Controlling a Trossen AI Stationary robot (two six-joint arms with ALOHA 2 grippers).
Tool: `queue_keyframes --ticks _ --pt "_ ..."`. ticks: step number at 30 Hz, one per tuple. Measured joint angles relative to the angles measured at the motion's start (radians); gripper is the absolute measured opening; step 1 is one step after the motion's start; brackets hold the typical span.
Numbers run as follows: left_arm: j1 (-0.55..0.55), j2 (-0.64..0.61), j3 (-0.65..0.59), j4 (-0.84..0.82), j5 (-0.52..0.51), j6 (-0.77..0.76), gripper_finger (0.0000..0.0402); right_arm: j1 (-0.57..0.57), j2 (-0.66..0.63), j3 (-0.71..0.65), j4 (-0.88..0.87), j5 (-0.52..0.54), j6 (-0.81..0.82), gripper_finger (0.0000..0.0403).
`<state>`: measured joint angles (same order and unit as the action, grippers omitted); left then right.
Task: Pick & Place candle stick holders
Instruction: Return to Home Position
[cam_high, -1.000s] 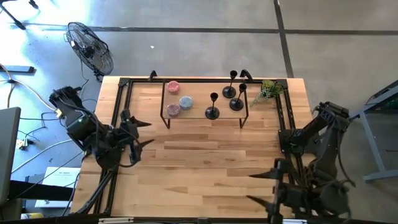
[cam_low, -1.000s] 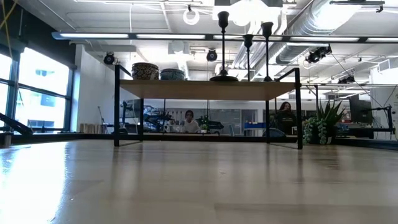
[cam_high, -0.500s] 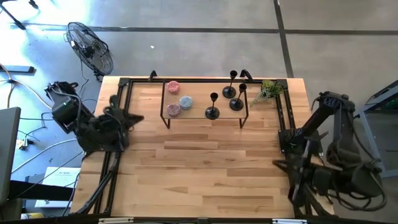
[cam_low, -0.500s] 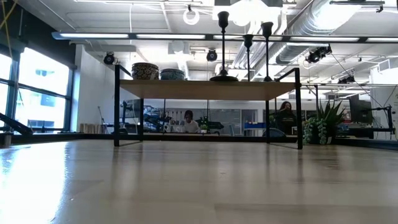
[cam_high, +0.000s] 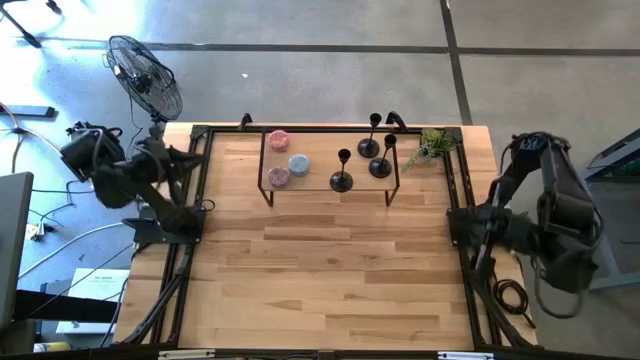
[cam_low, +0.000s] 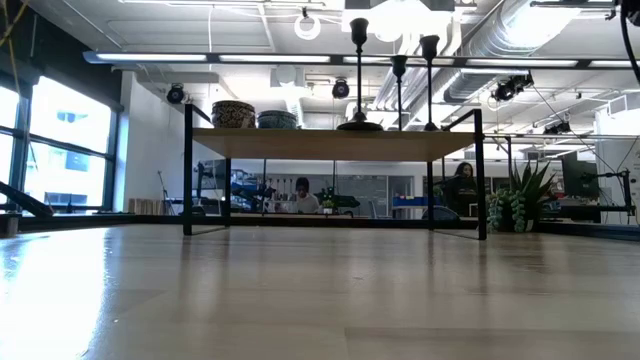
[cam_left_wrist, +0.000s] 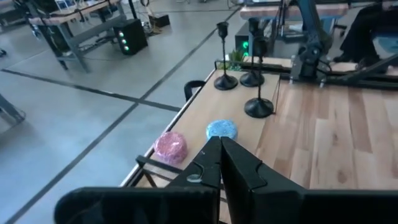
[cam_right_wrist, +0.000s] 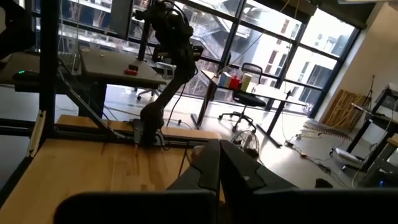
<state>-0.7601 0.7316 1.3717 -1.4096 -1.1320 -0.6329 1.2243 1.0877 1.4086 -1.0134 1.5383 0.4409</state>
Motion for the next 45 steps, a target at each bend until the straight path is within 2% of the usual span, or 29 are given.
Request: queue_keyframes --ticks 5,8,11,16,19,22,35,39,45 --pt "0.0 -0.149 -0.161 0.053 -0.003 0.001 0.0001 0.0 -0.015 0.0 -0.374 -0.014 0.386 0.0001" --pt "0.0 -0.255 -0.278 0.137 -0.005 0.035 0.0001 0.001 -0.014 0.0 -0.52 -0.032 0.558 0.0001" --pt "0.0 -0.373 -0.401 0.308 0.017 0.159 0.0001 0.005 -0.027 -0.038 -0.534 -0.025 0.589 0.0001" --pt "0.0 -0.56 -0.599 0.666 0.132 0.433 0.0001 0.067 -0.112 -0.193 -0.516 0.026 0.647 0.0001" --pt "0.0 -0.638 -0.704 0.841 0.213 0.561 0.0001 0.103 -0.201 -0.315 -0.457 0.032 0.666 0.0001" --pt "0.0 -0.681 -0.78 0.916 0.25 0.611 0.0001 0.11 -0.293 -0.441 -0.36 0.032 0.656 0.0" --pt "0.0 -0.691 -0.961 1.004 0.341 0.536 0.0001 0.124 -0.637 -0.877 -0.092 0.031 0.657 0.0" --pt "0.0 -0.69 -1.016 1.012 0.359 0.477 0.0001 0.146 -0.672 -0.934 0.099 0.035 0.525 0.0" --pt "0.0 -0.691 -1.097 1.076 0.391 0.419 0.0001 0.146 -0.667 -1.02 0.312 0.011 0.439 0.0"
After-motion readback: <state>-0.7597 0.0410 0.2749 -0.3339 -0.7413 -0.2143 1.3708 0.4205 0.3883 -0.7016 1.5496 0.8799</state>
